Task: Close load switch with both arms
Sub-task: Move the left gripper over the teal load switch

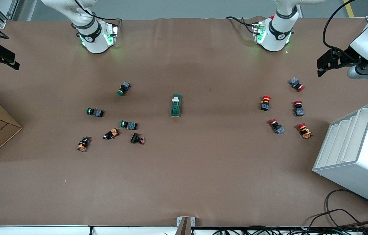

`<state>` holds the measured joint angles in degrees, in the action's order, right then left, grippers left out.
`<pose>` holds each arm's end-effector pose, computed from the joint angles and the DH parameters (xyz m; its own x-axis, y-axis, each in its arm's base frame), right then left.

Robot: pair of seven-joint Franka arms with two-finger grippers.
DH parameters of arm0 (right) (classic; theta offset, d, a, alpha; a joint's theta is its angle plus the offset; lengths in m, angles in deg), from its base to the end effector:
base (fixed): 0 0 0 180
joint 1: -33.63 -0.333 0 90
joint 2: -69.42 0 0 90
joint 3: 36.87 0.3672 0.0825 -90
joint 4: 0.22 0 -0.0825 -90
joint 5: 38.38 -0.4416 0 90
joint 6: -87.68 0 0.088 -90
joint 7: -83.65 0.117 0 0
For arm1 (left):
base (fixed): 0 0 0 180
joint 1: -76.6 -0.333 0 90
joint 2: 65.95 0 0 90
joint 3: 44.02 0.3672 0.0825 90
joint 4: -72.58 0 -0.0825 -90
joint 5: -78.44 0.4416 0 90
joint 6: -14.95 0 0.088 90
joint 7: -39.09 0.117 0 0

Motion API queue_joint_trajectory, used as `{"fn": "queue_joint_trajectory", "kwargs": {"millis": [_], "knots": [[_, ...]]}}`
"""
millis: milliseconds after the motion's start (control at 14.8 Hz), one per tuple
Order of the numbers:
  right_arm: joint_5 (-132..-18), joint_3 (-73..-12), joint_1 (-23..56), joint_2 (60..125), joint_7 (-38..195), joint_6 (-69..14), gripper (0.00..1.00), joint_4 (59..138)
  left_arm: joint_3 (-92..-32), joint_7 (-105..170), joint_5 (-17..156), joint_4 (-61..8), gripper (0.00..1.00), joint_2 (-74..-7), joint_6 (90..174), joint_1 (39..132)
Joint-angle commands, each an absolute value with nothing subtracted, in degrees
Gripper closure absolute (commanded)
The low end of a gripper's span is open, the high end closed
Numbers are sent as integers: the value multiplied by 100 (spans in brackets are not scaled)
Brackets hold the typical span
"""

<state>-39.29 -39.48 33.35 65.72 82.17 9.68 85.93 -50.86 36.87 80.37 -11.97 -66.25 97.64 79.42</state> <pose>0.5638 -0.0219 0.7211 0.9970 -0.0111 -0.0771 -0.0127 -0.9997 -0.0207 0.5887 -0.0961 0.7077 0.9918 -0.1252 -0.0258 -0.1261 -0.9914 -0.0352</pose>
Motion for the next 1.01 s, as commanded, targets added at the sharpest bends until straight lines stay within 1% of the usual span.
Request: {"fn": "queue_joint_trajectory", "kwargs": {"millis": [0,202,337,606,808,943], "knots": [[-3855,-3933,3310,6485,8163,981,0,8696,-5105,3663,8116,-1135,0,-6630,9748,7942],[-3838,-3941,3223,6485,8163,963,0,8696,-5105,3698,8081,-1109,0,-6613,9748,7968],[-3750,-3941,3214,6485,8163,946,0,8696,-5148,3707,7968,-960,0,-6552,9748,8012],[-3732,-3941,3213,6485,8163,928,0,8644,-5657,2954,7861,-951,0,-6420,9792,8423],[-3715,-3950,3222,6485,8154,928,0,8635,-6070,1619,7923,-1073,0,-6288,10475,8863],[-3732,-3950,3231,6485,8163,937,0,8635,-6185,758,8115,-1117,0,-6008,10993,9301]]}}
